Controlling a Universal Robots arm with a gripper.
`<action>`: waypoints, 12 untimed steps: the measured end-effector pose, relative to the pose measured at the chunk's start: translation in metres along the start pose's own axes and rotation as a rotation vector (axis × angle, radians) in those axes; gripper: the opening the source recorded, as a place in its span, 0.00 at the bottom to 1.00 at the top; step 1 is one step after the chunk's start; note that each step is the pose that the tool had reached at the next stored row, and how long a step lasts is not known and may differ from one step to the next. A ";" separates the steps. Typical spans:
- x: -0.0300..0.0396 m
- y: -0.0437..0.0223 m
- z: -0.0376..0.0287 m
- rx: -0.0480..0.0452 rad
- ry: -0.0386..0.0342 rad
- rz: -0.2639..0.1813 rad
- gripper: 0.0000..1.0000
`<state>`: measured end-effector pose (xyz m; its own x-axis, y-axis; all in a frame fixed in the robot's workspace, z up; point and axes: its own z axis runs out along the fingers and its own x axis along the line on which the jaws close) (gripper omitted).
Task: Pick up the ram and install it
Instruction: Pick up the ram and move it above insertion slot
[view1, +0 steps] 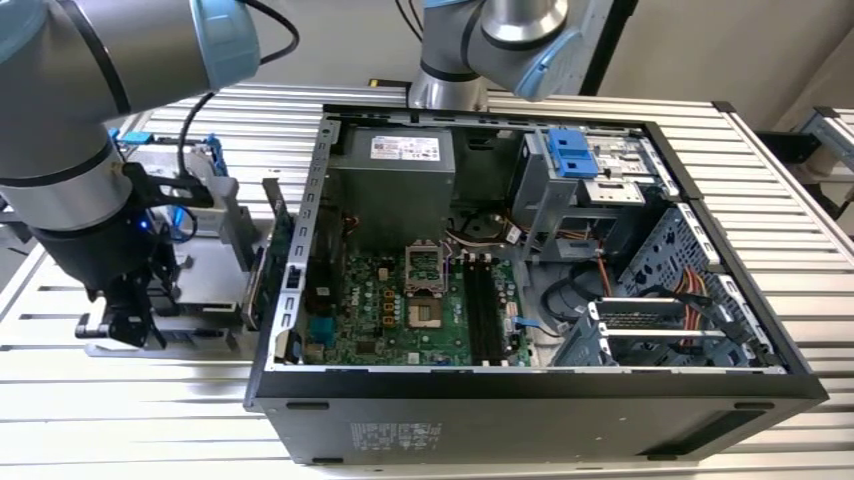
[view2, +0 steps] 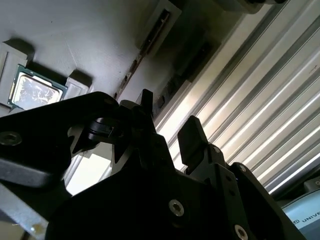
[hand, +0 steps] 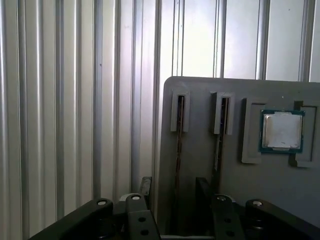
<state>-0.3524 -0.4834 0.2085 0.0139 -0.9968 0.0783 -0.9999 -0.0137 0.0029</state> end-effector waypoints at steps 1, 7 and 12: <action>-0.0001 0.0002 0.0010 0.0000 -0.0001 0.000 1.00; -0.0007 0.0006 0.0055 -0.0002 0.0002 0.000 1.00; -0.0010 0.0010 0.0093 -0.0001 0.0002 -0.001 1.00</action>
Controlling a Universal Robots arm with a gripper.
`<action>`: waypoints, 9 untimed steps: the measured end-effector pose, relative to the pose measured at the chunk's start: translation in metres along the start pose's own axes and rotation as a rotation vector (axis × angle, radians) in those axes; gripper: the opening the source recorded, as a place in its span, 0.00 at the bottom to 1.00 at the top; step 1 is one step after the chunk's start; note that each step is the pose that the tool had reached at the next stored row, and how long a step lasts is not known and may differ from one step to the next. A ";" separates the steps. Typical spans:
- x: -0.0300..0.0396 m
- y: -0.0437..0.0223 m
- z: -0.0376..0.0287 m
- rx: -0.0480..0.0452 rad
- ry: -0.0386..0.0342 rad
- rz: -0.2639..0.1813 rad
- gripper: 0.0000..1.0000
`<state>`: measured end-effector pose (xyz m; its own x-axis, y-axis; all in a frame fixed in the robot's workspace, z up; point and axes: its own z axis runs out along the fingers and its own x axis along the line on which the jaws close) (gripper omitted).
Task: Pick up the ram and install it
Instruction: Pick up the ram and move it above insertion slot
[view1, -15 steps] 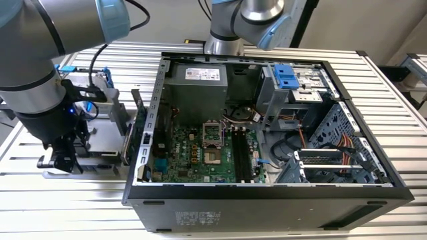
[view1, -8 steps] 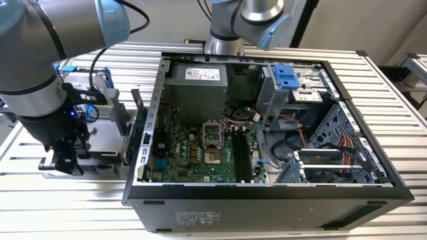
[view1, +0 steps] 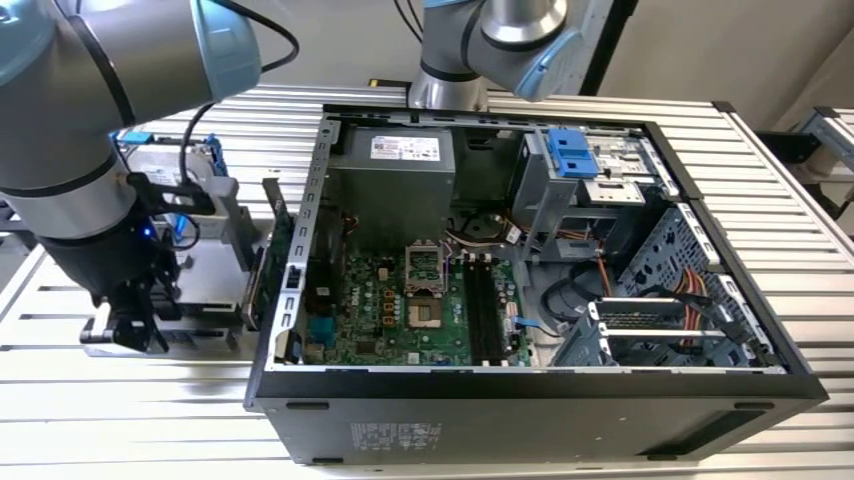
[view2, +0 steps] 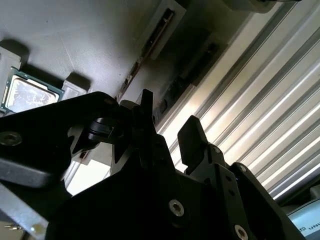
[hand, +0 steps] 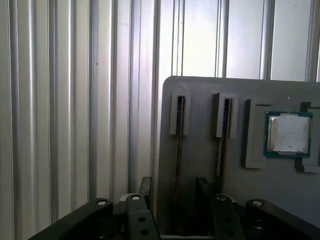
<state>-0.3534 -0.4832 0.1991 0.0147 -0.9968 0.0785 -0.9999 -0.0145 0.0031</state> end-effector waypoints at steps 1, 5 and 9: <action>0.0000 0.0002 0.0007 0.0000 0.0000 0.000 1.00; -0.0003 0.0013 0.0035 0.0001 -0.0001 0.000 1.00; -0.0007 0.0029 0.0073 0.0002 -0.0002 0.000 1.00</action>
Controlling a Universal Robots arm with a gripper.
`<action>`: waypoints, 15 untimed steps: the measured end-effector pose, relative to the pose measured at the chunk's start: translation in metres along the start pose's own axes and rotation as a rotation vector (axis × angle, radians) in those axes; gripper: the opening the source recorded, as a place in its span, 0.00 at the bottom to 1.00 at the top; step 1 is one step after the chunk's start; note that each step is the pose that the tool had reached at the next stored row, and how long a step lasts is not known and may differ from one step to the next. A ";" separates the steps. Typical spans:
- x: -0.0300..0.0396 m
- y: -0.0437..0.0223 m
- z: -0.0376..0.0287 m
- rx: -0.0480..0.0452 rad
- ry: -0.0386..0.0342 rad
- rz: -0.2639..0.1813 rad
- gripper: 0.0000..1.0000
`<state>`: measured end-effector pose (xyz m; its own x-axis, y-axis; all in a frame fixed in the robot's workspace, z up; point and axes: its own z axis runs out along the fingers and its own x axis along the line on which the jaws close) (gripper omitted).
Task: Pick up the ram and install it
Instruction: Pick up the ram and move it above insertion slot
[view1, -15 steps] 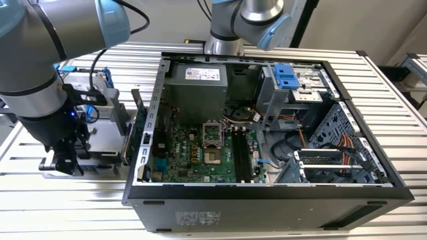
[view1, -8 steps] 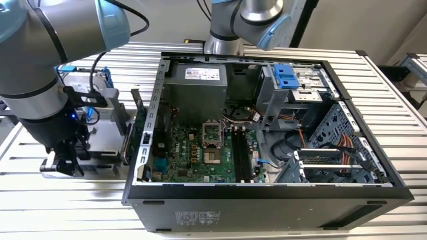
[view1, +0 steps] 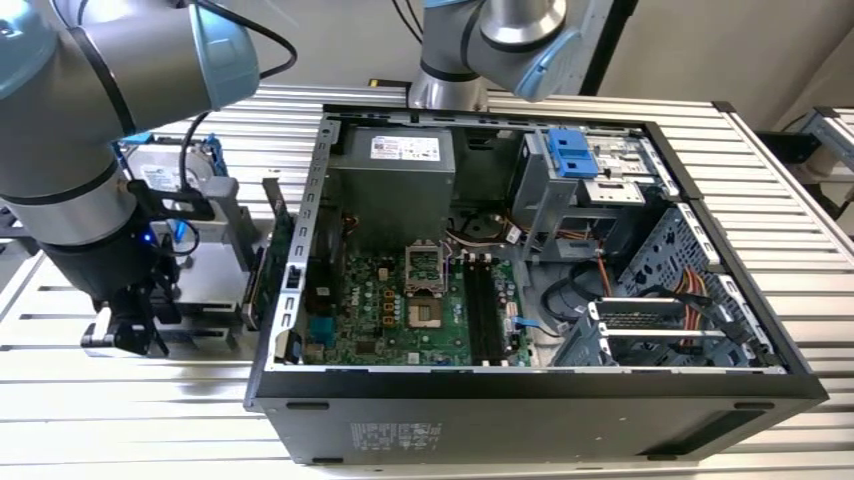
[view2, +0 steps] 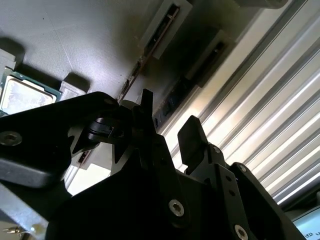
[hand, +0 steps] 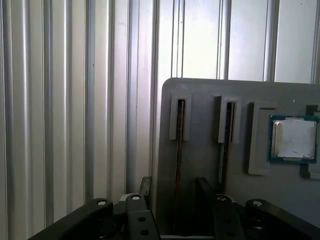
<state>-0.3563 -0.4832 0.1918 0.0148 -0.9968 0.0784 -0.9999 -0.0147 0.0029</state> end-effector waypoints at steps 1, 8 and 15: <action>0.0000 0.0001 0.0003 -0.0001 0.0000 0.000 1.00; 0.0004 0.0006 0.0018 -0.0001 0.0001 0.000 1.00; 0.0005 0.0006 0.0019 -0.0001 0.0001 0.000 1.00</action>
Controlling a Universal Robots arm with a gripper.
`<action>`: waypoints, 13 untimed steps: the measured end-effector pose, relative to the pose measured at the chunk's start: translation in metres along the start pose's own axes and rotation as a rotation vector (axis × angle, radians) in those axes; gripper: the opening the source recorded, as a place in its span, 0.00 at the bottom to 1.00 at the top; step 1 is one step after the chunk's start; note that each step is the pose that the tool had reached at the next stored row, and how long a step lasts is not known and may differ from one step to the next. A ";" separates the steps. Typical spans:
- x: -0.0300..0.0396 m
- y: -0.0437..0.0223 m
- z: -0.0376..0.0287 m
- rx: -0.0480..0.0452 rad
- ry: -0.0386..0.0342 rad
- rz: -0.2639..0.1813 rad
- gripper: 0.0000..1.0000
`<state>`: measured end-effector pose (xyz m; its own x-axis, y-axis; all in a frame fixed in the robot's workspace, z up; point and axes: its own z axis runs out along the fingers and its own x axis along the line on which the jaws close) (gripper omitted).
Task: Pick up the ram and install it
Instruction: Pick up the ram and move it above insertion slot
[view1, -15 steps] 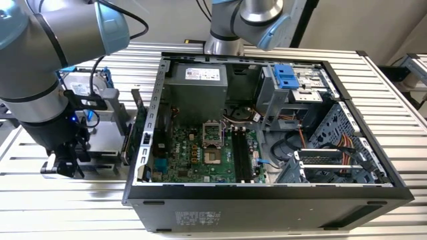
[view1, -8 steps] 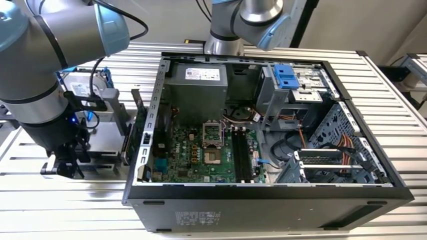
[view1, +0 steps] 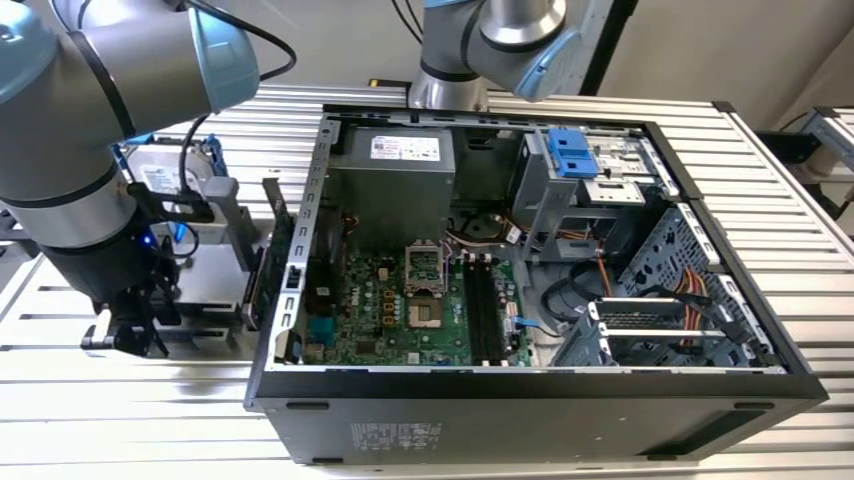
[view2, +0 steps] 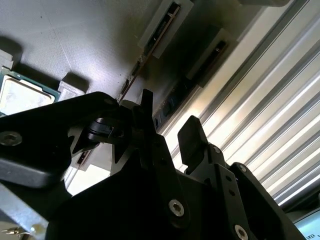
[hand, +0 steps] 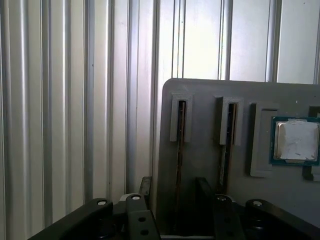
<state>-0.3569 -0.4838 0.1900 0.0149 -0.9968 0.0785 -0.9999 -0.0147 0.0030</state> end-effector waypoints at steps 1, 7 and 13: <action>0.0000 0.0000 0.0000 0.0000 0.0000 0.000 1.00; 0.0000 0.0001 0.0000 0.0000 0.0000 0.000 1.00; 0.0000 0.0001 0.0001 0.0000 0.0000 0.000 1.00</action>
<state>-0.3571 -0.4838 0.1899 0.0148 -0.9968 0.0784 -0.9999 -0.0146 0.0030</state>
